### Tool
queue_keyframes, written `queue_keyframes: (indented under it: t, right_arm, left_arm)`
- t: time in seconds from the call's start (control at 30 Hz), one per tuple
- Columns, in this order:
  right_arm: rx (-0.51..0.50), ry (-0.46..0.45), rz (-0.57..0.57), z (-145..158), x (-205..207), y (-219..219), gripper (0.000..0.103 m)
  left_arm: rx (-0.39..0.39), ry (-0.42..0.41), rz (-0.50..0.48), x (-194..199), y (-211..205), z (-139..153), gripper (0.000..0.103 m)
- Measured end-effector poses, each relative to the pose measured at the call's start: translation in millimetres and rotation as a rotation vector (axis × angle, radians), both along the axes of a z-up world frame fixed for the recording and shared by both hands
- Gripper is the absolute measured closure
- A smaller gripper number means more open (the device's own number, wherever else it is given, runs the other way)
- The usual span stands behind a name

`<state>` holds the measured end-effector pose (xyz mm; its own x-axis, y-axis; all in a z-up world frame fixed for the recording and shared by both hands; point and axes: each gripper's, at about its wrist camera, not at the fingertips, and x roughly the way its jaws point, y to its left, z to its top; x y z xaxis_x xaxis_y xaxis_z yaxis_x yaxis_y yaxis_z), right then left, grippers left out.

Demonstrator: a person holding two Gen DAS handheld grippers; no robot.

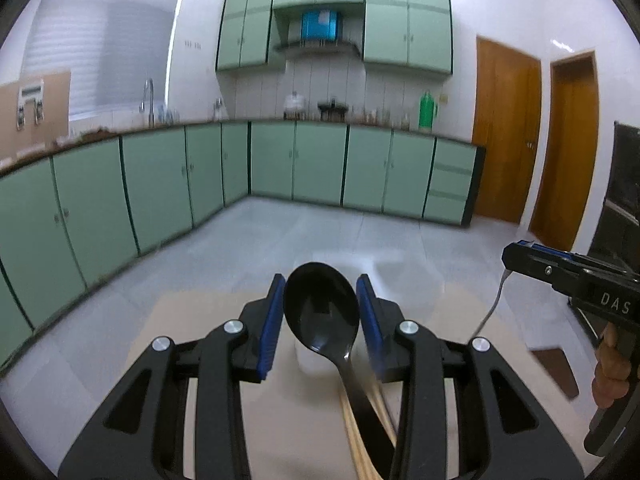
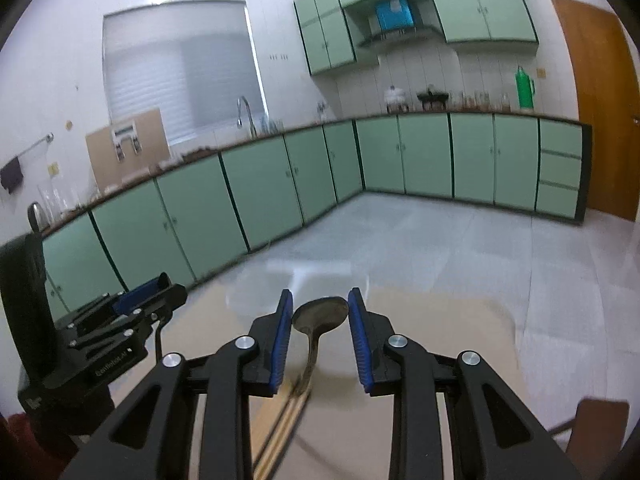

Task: Organize utensils
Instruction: 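Lift both spoons over the white holder and open both tools to drop them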

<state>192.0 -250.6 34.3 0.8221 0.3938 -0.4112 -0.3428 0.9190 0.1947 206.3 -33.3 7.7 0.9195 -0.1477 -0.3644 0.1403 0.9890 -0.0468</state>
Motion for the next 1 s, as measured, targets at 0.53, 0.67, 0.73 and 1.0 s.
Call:
queue_keyframes:
  t: [0.53, 0.67, 0.73, 1.0]
  right_arm:
    - [-0.107, -0.062, -0.115, 26.5, 91.6, 26.0, 0.075]
    - [-0.123, 0.008, -0.092, 2.1, 106.0, 33.4, 0.075]
    - [-0.120, 0.027, -0.092, -5.7, 106.3, 32.4, 0.075]
    - [-0.091, 0.033, -0.108, -11.1, 84.4, 17.1, 0.061]
  left_arm:
    - [0.098, -0.099, 0.081, 103.6, -49.9, 24.8, 0.068]
    - [0.130, -0.040, 0.069, 112.5, -47.6, 5.7, 0.067]
    - [0.130, -0.018, 0.068, 113.6, -43.0, -0.4, 0.066]
    - [0.105, -0.025, 0.070, 88.8, -18.6, 3.0, 0.049]
